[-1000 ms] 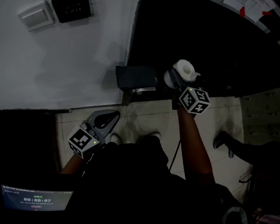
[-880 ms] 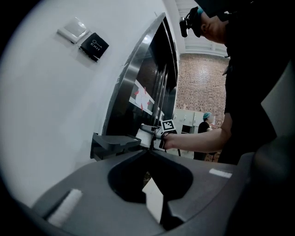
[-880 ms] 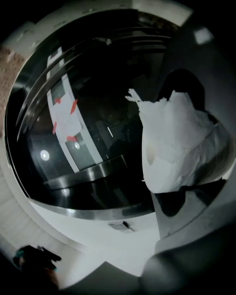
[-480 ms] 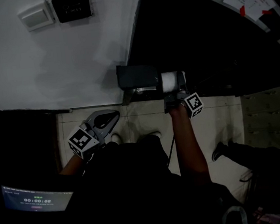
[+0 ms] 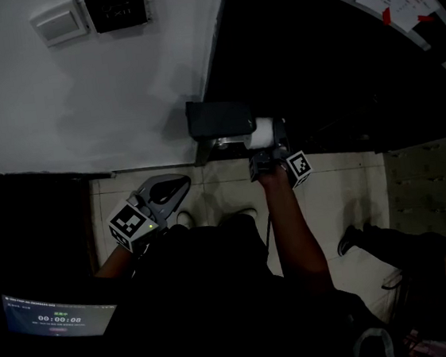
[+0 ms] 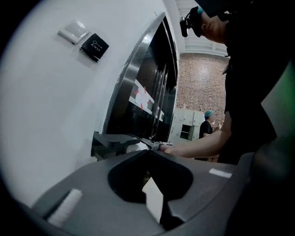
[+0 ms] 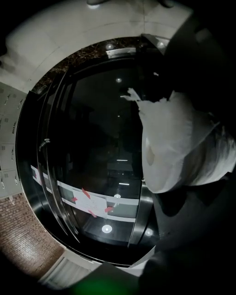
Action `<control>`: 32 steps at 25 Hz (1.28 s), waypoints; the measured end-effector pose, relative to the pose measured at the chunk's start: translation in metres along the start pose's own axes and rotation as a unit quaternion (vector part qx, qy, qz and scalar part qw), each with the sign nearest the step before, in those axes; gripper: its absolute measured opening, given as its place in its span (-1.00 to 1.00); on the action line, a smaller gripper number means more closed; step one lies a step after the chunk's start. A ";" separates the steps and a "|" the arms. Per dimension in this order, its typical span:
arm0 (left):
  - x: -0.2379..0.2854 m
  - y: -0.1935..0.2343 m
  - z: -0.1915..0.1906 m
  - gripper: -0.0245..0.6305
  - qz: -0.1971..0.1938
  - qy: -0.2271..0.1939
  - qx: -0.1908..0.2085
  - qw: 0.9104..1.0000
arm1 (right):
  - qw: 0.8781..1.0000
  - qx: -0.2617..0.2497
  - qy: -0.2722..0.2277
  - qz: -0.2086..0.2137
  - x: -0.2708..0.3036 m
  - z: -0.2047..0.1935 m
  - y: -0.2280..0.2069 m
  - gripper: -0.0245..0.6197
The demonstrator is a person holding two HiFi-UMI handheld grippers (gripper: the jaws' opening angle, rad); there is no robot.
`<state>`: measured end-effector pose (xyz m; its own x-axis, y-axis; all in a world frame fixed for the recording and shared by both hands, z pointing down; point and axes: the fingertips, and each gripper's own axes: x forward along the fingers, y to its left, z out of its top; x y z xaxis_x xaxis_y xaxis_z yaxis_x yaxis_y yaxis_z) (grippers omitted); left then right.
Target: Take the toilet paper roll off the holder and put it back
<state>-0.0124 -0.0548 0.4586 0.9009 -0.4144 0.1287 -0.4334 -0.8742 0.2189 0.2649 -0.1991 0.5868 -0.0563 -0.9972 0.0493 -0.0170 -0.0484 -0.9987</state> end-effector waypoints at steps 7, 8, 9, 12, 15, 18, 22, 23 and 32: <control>0.000 0.001 -0.002 -0.93 0.000 -0.002 0.006 1.000 | 1.000 0.008 0.004 0.006 0.005 -0.009 -0.001 0.53; 0.000 0.001 -0.002 -0.93 0.000 -0.002 0.005 1.000 | 1.000 0.007 0.006 0.002 0.005 -0.013 0.002 0.53; 0.000 0.001 -0.001 -0.93 0.000 -0.001 0.004 1.000 | 1.000 0.007 0.008 0.001 0.006 -0.017 0.003 0.53; -0.001 0.001 -0.001 -0.93 0.001 0.000 0.002 1.000 | 1.000 0.011 0.019 0.009 0.011 -0.021 -0.006 0.53; -0.001 0.002 -0.003 -0.93 0.003 -0.001 0.004 1.000 | 0.999 0.007 0.031 0.011 0.015 -0.032 -0.006 0.53; -0.002 0.002 -0.003 -0.93 0.004 0.000 0.003 1.000 | 0.999 0.005 0.039 0.010 0.017 -0.042 -0.008 0.53; -0.003 0.003 -0.004 -0.93 0.007 -0.003 0.006 1.000 | 0.998 0.020 0.053 0.002 0.017 -0.064 -0.009 0.53; -0.003 0.004 -0.004 -0.93 0.007 -0.003 0.006 1.000 | 0.998 0.023 0.056 0.001 0.018 -0.068 -0.011 0.53; -0.005 0.002 -0.003 -0.93 0.009 0.002 -0.004 1.000 | 0.996 0.036 0.080 -0.002 0.015 -0.113 -0.010 0.53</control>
<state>-0.0175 -0.0539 0.4613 0.8927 -0.4295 0.1367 -0.4502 -0.8645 0.2236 0.1518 -0.2071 0.5990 -0.2140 -0.9756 0.0484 0.0537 -0.0612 -0.9967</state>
